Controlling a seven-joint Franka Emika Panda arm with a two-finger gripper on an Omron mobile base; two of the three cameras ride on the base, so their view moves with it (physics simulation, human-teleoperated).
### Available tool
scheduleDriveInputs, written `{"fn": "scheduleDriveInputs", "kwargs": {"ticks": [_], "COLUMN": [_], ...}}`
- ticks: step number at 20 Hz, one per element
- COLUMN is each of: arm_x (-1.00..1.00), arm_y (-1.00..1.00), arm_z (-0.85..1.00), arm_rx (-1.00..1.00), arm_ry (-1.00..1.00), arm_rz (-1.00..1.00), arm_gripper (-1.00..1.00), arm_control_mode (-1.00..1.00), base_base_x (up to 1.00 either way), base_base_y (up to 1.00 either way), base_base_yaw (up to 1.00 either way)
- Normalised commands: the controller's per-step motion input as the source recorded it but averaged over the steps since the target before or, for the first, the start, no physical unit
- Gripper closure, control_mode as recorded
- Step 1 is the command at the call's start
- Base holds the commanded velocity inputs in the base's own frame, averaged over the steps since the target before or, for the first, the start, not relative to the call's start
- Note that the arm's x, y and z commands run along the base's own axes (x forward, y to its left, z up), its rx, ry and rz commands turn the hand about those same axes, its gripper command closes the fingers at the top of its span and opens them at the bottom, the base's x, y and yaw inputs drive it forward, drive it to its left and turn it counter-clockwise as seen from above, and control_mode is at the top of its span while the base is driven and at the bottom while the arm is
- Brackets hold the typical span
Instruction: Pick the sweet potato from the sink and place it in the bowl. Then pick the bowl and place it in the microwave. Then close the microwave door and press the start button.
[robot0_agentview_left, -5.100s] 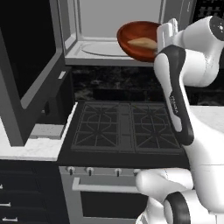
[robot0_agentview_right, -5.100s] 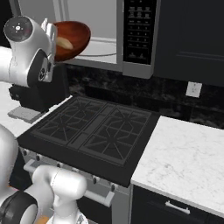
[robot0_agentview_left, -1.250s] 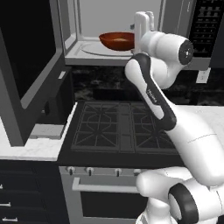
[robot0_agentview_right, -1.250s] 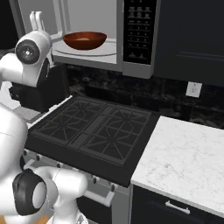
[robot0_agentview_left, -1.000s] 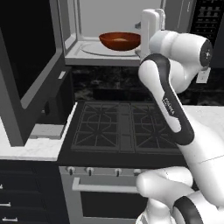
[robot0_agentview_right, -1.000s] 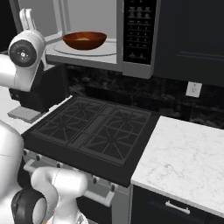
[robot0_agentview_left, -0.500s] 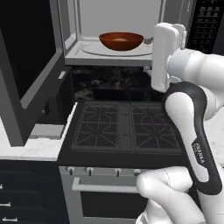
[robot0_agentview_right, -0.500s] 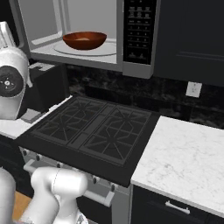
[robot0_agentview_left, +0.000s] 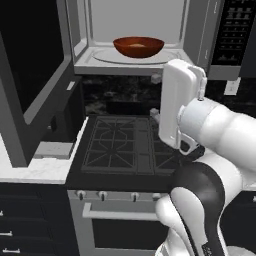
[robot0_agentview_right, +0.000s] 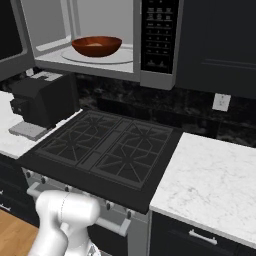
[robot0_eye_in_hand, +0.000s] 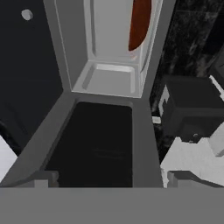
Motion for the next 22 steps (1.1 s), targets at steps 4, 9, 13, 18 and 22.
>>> {"fn": "scheduleDriveInputs", "kwargs": {"ticks": [4,9,13,18,22], "arm_x": [-0.86,-0.40,-0.56,-0.19,0.03], "arm_y": [0.64,0.73,0.74,0.77,0.69], "arm_z": [-0.01,-0.09,-0.10,-0.37,-0.53], "arm_rx": [0.00,0.00,0.01,0.03,0.01], "arm_ry": [-0.18,-0.01,-0.13,-0.07,-0.08], "arm_rz": [-0.12,-0.02,0.00,0.00,-0.01], "arm_gripper": [-1.00,-1.00,-1.00,-1.00,-1.00], "arm_control_mode": [-1.00,-1.00,-1.00,-1.00,-1.00], "base_base_x": [0.00,0.00,0.00,0.00,0.00], "base_base_y": [0.00,0.00,0.00,0.00,0.00], "base_base_yaw": [0.00,0.00,0.00,0.00,0.00]}}
